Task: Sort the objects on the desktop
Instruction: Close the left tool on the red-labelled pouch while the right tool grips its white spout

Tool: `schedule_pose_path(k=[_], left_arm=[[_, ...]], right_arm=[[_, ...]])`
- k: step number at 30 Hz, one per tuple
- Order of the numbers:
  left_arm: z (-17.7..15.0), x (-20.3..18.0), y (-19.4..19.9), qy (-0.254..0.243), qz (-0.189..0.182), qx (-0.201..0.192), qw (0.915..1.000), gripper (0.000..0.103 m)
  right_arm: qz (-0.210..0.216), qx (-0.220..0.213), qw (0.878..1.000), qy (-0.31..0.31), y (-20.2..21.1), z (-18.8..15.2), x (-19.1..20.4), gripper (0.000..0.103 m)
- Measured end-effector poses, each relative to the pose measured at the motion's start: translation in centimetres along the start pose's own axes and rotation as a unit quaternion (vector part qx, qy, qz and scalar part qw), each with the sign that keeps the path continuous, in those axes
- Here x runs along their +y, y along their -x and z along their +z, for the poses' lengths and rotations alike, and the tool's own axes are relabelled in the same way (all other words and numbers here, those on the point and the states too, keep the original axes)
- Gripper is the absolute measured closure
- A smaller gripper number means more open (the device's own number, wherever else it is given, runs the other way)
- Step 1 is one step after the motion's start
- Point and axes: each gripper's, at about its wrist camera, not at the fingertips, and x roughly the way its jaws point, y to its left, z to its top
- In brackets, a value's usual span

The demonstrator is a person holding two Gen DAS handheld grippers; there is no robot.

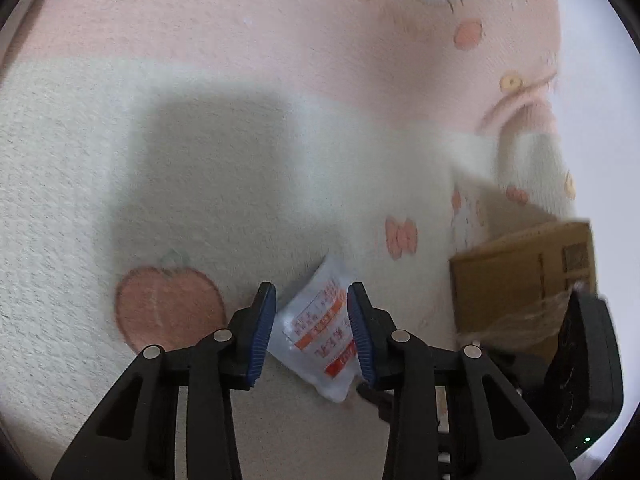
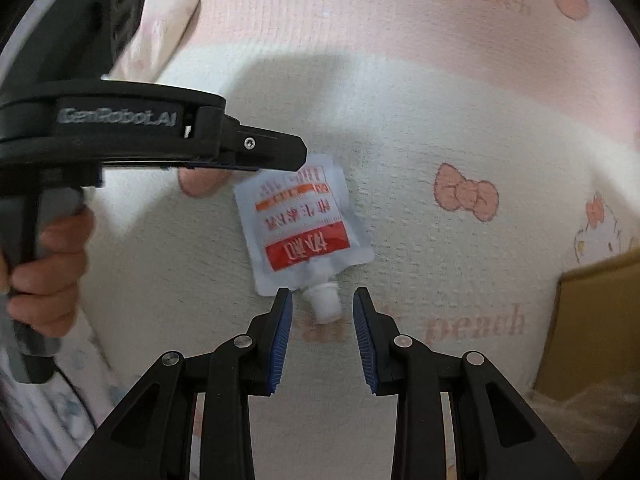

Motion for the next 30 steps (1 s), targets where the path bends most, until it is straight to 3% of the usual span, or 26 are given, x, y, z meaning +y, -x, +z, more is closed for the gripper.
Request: schedule_pose_path(k=[4,8,21,26,30], left_arm=[[-0.8,-1.1,-0.1,-0.033,0.02,0.0,0.9993,0.064],[-1.7,-1.1,-0.1,-0.029,0.018,0.009,0.9994,0.064],[-7.3,-2.2,0.3,0.0,-0.023,0.065,0.9976,0.069],[-10.5,-3.8,0.3,-0.019,0.008,0.064,0.9977,0.07],[-12.6,-4.1,0.0,0.001,0.006,0.072,0.9974,0.07]], right_arm=[[0.009,0.004,0.998,0.061,-0.5,-0.1,0.5,0.076],[0.014,0.016,0.997,0.08,-0.5,0.0,0.4,0.076],[0.053,0.014,0.998,0.017,1.3,-4.2,-1.0,0.076],[0.063,0.008,0.998,-0.011,2.1,-5.7,-1.3,0.076],[0.058,0.005,0.998,-0.024,2.8,-6.4,-1.6,0.076]])
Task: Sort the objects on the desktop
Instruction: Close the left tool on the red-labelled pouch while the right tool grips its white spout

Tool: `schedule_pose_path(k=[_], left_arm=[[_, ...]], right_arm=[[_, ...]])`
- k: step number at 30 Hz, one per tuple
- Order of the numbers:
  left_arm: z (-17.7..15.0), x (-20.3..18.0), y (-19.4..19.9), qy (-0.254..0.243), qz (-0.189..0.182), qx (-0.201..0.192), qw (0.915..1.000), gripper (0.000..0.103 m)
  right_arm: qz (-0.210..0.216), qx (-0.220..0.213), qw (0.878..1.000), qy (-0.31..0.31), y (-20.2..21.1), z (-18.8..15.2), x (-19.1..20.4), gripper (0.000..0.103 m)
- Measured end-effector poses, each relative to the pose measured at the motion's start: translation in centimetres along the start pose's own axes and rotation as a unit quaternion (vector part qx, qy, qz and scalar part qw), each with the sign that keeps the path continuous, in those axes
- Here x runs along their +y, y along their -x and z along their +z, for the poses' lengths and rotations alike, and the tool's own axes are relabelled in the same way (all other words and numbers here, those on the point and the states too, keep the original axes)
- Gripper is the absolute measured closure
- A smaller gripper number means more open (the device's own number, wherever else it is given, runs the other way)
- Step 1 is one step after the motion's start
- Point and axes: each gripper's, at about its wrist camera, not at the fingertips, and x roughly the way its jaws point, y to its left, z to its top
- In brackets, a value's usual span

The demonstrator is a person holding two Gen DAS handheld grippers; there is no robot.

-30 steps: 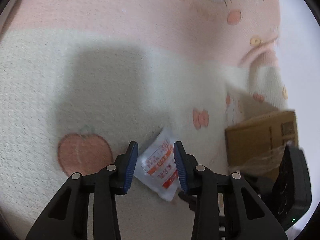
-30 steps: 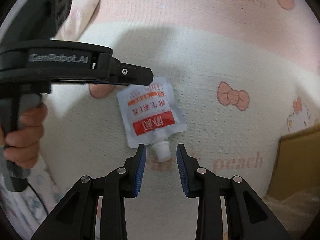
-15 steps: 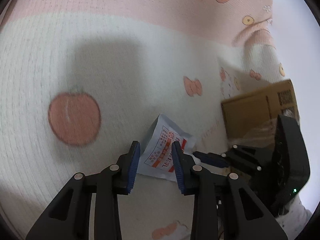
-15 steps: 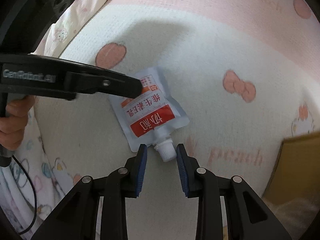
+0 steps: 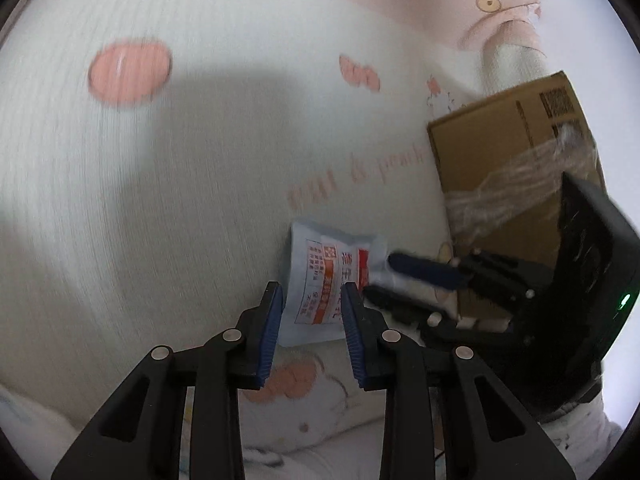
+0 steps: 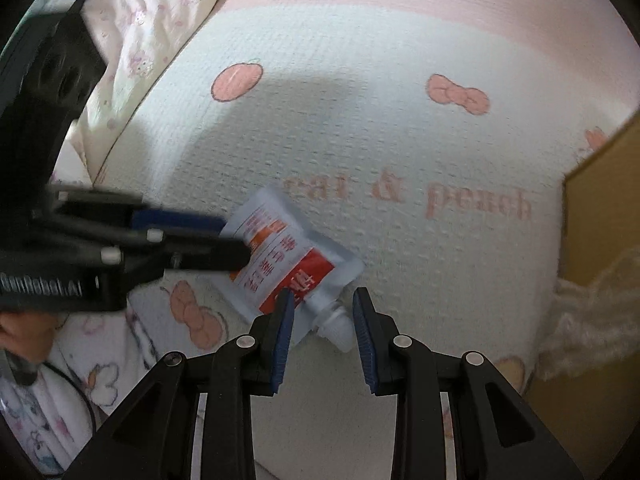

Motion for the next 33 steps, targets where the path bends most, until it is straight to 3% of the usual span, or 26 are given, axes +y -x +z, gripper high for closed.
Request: schedule_pose_path(k=[6,9,13,16,24,33], left_arm=[[-1.6,-1.2,-0.3,-0.006,0.017,-0.004,0.9998,0.07],[-1.5,-1.2,0.3,-0.002,0.03,-0.024,0.9993,0.07],[-0.8,-0.4,1.1,0.024,0.004,-0.047,0.9986,0.07],[-0.6,0.1,1.1,0.038,-0.009,-0.045,0.9982,0.07],[-0.1,-0.8,-0.4,0.024,-0.012,-0.023,0.9994,0.07],[-0.1,-0.2,-0.8,0.036,-0.022,-0.019,0.9989,0.068]], right_arm=[[-0.003,-0.013,0.999,-0.035,2.6,-0.3,-0.5,0.075],[-0.014,-0.011,0.996,-0.09,3.6,-0.7,-1.3,0.075],[0.03,-0.021,0.982,-0.188,3.6,-2.1,-2.8,0.075],[0.025,-0.013,0.975,-0.219,2.7,-2.4,-3.2,0.075],[0.023,-0.025,0.976,-0.216,1.1,-1.2,-5.4,0.075],[0.03,-0.024,0.973,-0.227,0.0,-0.5,-5.1,0.075]])
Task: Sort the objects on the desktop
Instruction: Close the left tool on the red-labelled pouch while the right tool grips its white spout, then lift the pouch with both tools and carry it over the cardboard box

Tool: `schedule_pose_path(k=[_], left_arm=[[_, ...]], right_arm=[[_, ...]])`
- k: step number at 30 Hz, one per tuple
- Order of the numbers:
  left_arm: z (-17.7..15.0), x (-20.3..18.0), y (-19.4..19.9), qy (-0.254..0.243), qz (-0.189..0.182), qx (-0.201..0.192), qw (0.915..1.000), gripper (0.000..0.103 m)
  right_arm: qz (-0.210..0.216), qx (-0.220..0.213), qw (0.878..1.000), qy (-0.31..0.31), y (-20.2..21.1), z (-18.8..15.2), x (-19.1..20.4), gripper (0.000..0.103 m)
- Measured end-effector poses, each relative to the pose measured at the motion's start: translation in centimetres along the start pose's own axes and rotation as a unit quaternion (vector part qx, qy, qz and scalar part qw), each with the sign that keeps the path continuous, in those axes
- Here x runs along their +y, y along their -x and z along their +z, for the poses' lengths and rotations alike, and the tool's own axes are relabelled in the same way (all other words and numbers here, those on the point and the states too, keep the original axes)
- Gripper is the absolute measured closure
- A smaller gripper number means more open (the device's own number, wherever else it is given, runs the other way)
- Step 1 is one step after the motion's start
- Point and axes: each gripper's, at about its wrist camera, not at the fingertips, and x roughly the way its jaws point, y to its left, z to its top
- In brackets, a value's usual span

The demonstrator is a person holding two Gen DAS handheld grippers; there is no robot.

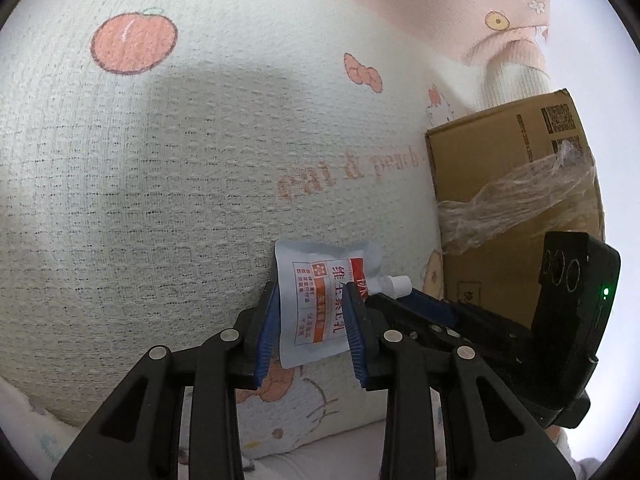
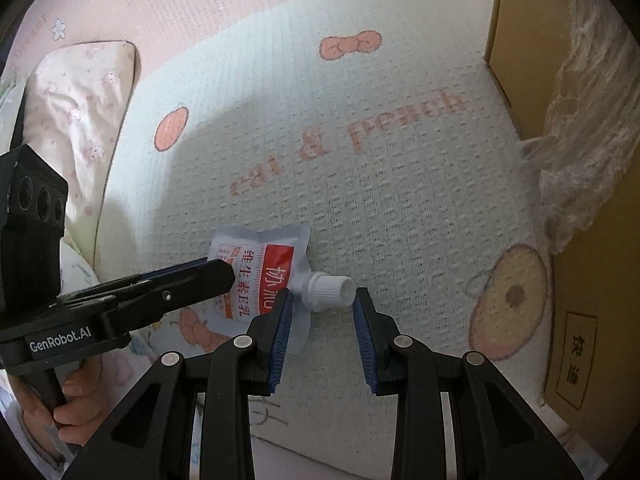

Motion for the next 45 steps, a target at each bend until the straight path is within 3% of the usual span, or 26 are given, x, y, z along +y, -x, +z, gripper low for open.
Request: schedule_pose_path(k=[6,10,15,19,25,34,45], left_arm=[[0.1,0.2,-0.2,0.013,-0.013,0.003,0.9998,0.063],[0.1,0.6,-0.3,0.032,-0.032,0.002,0.999,0.057],[0.1,1.2,-0.3,0.052,-0.043,-0.001,0.9977,0.057],[0.0,1.1,-0.2,0.052,-0.028,-0.005,0.9983,0.069],[-0.3,0.0,1.1,0.021,0.007,-0.034,0.9992,0.07],[-1.2,0.4,6.1,0.05,-0.07,-0.106,0.9906,0.07],[-1.2,-2.2,10.9,0.034,-0.109,-0.165,0.9796,0.07]], right_arm=[[0.013,-0.016,1.0,-0.008,0.4,0.0,-0.4,0.075],[0.086,-0.025,0.993,-0.072,0.2,-0.1,-1.7,0.075],[0.127,-0.057,0.983,-0.124,-0.3,-0.3,-2.7,0.075],[0.109,-0.065,0.986,-0.106,-0.4,0.0,-1.7,0.075],[0.081,-0.071,0.992,-0.068,0.7,0.4,0.7,0.075],[0.108,-0.125,0.986,-0.028,6.0,1.2,3.9,0.075],[0.104,-0.184,0.977,0.016,12.1,1.7,6.8,0.085]])
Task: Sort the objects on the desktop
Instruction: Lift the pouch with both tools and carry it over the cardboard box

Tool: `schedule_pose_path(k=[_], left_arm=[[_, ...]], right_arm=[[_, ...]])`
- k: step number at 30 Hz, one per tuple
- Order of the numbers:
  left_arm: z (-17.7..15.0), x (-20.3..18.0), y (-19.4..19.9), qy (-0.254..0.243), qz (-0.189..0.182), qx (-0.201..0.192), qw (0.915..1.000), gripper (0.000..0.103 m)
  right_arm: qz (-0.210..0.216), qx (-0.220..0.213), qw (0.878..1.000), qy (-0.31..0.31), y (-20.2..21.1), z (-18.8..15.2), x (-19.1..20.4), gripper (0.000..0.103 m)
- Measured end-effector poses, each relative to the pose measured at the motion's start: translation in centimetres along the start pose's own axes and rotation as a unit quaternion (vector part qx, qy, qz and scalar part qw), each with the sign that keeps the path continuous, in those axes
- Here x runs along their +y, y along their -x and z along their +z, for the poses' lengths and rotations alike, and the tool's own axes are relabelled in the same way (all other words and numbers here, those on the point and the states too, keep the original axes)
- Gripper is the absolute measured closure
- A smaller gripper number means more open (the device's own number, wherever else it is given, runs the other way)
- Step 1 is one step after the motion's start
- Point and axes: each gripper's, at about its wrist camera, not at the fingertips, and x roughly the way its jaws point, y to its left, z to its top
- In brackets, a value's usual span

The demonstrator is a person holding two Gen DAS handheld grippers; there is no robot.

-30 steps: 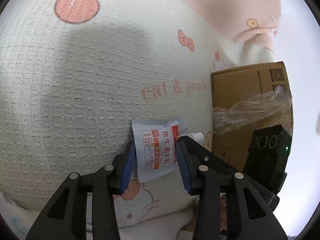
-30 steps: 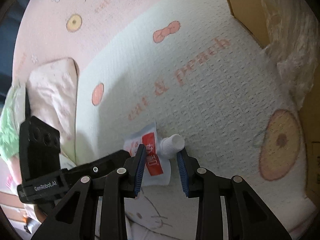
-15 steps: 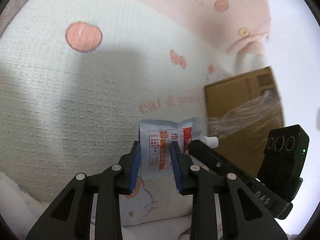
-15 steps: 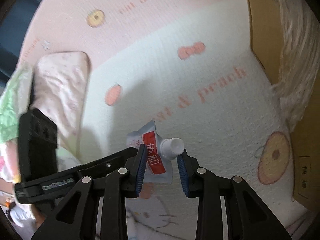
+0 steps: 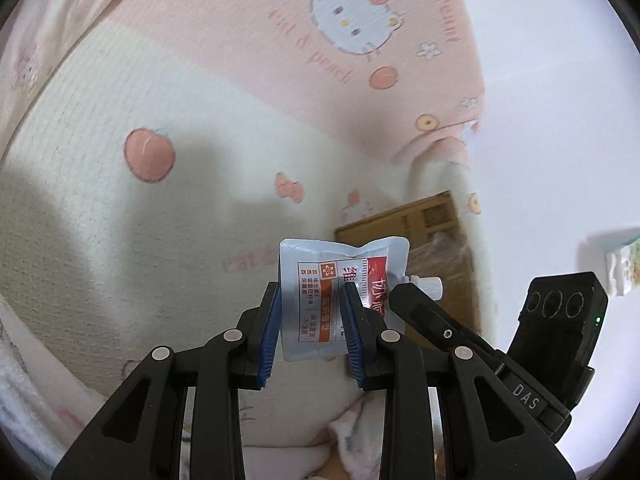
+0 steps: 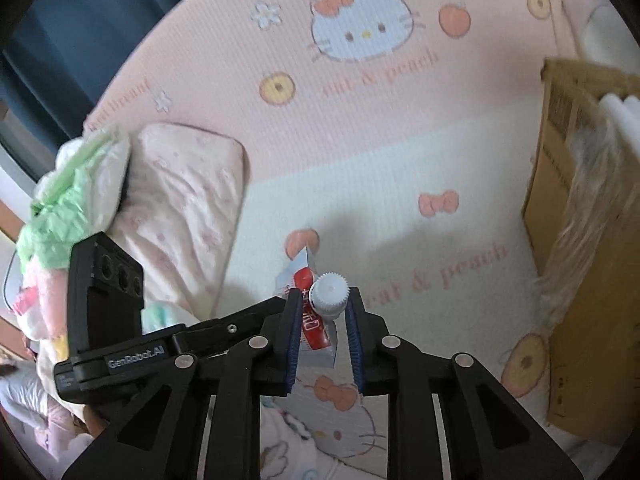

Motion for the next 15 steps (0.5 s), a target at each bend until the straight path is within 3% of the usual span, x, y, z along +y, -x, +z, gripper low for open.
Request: schedule_pose_path(k=[9,15], left_arm=[[0.7,-5.5,0.2,-0.044,-0.002,-0.013,0.9989,0.07],[1.5,-8.4,-1.0,-0.047,-0.022,-0.006,0.9986,0.07]], right_arm=[[-0.029,-0.042,0.998,0.023,4.6,1.4,0.5,0.085],[-0.025,-0.071,0.997,0.005,7.6,2.5,-1.1,0.085]])
